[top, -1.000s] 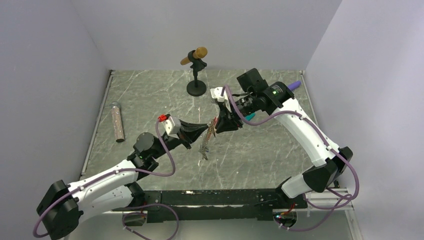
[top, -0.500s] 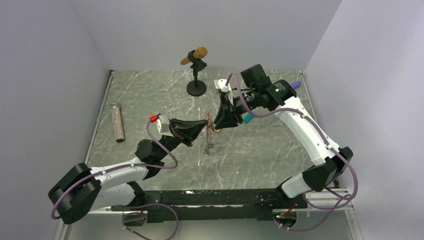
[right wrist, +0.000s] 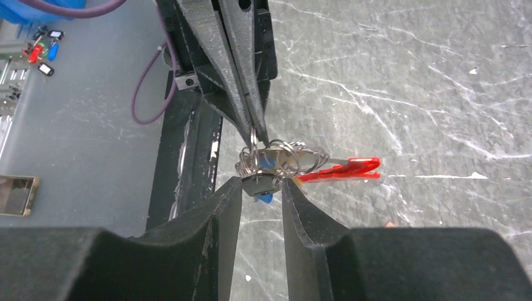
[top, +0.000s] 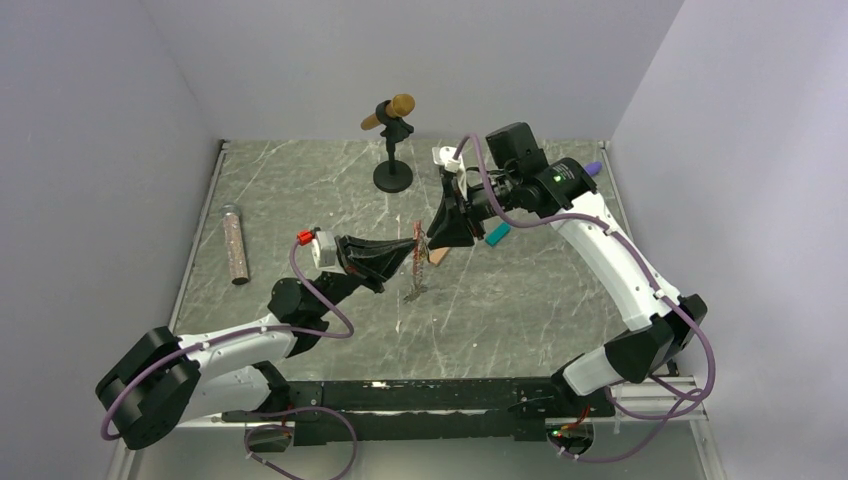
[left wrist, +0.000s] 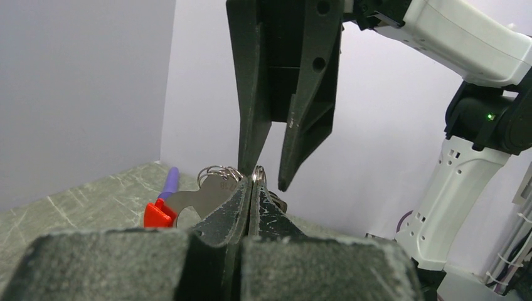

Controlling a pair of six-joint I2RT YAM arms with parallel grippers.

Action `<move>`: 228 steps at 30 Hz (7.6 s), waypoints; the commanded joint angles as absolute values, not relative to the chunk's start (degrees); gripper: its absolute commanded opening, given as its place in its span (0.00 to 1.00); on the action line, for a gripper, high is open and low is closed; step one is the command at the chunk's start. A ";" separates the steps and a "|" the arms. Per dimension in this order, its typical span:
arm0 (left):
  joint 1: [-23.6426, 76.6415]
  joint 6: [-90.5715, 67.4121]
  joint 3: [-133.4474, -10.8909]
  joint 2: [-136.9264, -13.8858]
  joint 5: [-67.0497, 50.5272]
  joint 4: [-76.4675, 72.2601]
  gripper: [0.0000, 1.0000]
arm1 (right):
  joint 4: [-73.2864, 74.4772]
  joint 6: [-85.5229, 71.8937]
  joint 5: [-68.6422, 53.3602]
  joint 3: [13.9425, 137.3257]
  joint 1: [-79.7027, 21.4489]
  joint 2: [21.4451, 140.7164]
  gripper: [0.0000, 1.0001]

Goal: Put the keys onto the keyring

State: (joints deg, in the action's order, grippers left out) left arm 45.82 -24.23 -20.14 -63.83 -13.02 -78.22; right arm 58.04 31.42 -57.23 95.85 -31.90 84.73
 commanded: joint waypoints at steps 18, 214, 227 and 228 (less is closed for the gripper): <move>44.35 -23.86 -23.68 -62.97 -17.53 -82.14 0.00 | 53.59 25.27 -61.87 95.15 -31.27 83.23 0.00; 47.69 -12.28 -29.92 -56.87 -18.08 -52.33 0.00 | 79.04 51.68 -53.51 105.93 -32.16 87.58 0.38; 46.00 -40.20 -25.91 -71.22 -7.76 -95.47 0.00 | 76.01 45.59 -61.83 109.29 -29.56 87.56 0.39; 46.14 -40.74 -26.84 -71.79 -7.52 -95.53 0.00 | 75.51 45.04 -62.27 109.81 -29.31 87.46 0.39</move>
